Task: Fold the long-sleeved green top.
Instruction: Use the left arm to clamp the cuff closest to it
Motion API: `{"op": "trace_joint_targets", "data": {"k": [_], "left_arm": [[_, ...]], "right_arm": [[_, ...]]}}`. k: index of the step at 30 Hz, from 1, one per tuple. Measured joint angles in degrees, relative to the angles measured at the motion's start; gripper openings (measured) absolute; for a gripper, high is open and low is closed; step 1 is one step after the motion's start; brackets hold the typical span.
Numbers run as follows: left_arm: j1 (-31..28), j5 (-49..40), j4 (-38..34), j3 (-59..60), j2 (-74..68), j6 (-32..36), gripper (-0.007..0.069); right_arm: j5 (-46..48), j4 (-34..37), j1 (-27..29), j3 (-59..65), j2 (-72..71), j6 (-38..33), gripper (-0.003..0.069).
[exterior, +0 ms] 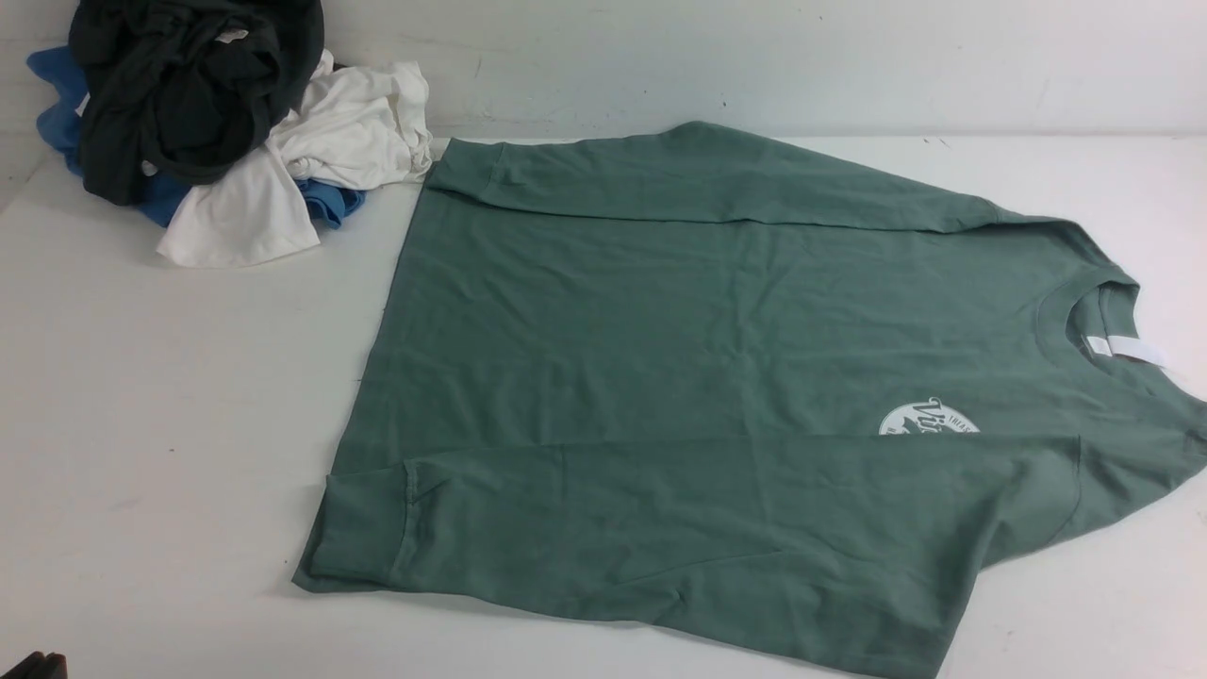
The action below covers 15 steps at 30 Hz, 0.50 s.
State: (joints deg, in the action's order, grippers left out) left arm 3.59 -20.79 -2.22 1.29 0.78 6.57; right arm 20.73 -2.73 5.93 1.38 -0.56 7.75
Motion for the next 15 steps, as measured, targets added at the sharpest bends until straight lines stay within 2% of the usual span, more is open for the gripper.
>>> {"op": "trace_joint_targets", "data": {"k": [13, 15], "left_arm": [[0.0, 0.2, 0.0, 0.0, 0.0, 0.1, -0.0007], [0.0, 2.4, -0.1, 0.2, 0.0, 0.1, -0.0007]], "right_arm": [[0.0, -0.2, 0.0, 0.0, 0.0, -0.1, -0.0014], [-0.3, -1.3, 0.0, 0.0, 0.0, -0.2, -0.0014]]}}
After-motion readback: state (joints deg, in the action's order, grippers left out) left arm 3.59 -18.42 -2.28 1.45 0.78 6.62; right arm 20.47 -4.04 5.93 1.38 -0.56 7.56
